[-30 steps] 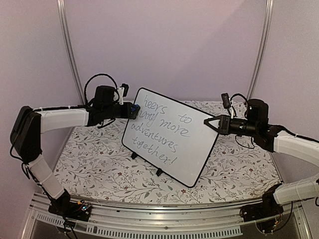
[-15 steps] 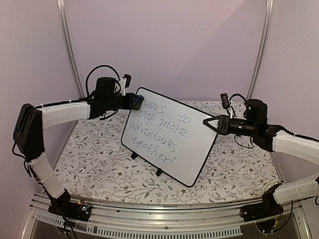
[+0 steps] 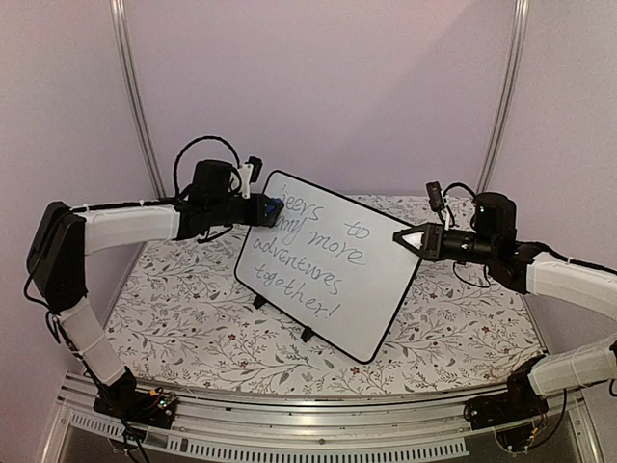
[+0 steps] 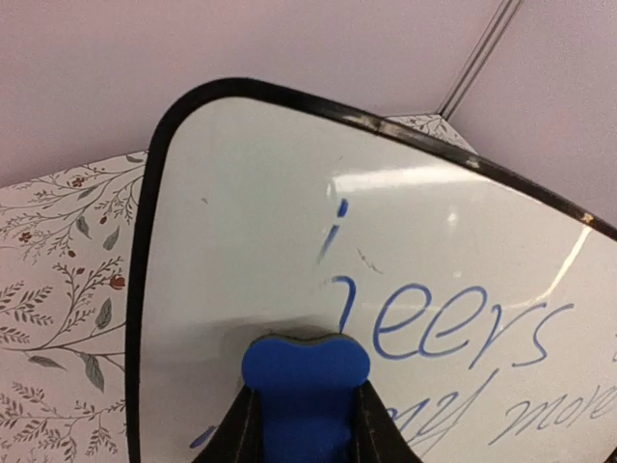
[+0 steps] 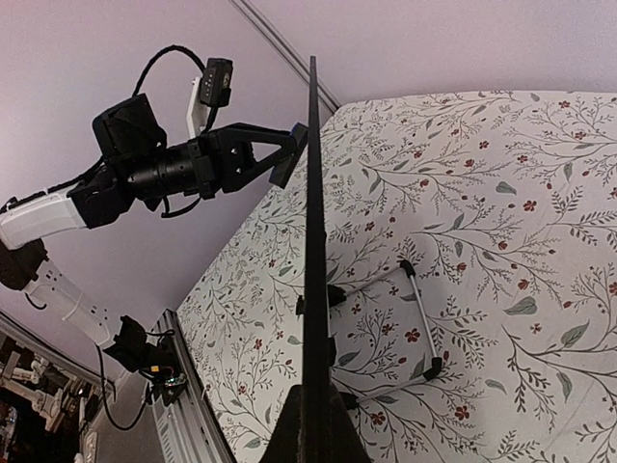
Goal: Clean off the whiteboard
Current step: Erase the center of the whiteboard.
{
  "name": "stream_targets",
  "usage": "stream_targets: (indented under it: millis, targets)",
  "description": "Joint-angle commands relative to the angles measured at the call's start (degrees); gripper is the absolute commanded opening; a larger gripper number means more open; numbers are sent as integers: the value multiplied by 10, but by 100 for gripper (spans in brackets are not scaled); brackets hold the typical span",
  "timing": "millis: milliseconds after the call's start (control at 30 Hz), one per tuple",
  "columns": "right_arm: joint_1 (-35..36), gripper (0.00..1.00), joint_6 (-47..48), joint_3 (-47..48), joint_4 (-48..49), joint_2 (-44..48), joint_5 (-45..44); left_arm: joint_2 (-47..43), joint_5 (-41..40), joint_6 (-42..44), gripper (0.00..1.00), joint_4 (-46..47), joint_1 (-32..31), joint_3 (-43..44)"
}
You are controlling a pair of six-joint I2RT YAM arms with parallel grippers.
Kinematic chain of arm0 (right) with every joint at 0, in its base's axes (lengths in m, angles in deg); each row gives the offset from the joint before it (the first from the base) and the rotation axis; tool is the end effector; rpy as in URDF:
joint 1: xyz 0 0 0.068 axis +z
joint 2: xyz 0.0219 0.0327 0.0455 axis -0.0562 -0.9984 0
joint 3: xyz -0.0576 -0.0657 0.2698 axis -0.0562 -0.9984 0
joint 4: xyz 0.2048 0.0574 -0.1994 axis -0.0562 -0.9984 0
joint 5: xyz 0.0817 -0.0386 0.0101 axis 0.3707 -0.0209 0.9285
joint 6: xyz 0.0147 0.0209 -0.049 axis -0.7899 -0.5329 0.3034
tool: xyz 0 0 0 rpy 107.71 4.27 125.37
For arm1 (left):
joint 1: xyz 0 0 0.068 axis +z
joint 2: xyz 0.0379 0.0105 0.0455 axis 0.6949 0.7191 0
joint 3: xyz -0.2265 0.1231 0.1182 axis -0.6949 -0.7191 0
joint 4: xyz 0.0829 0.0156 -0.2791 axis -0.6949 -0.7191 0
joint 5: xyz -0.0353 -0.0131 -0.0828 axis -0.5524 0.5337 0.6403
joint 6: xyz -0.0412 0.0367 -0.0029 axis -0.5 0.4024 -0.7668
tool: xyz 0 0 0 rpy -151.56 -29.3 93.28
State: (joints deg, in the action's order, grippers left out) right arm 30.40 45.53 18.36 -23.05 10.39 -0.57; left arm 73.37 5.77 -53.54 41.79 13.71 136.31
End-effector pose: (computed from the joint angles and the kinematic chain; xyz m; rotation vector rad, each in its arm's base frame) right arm 0.2497 0.1522 0.2620 -0.4550 1.9270 1.1955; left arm 0.3712 -0.2241 0.2547 0.3399 2.0425 -0.6807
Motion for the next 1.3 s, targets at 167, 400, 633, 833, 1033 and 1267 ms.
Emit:
stream_targets:
  millis: [167,400,633,833,1033,1267]
  targets:
    - [15,0,66,6,-34,-15,57,20,-19,-5,0,-35,-16,24]
    - [15,0,64,4,-36,-9,57,73,-49,14,0,-82,-12,135]
    - [15,0,63,3,-38,-7,58,61,-50,2,0,-95,-10,105]
    - [15,0,64,4,-37,-11,60,24,-60,-17,0,-101,-25,15]
    - [15,0,62,5,-34,-16,62,14,-60,-18,0,-88,-36,-11]
    - [15,0,60,11,-38,-17,65,39,-31,0,0,-79,-41,69]
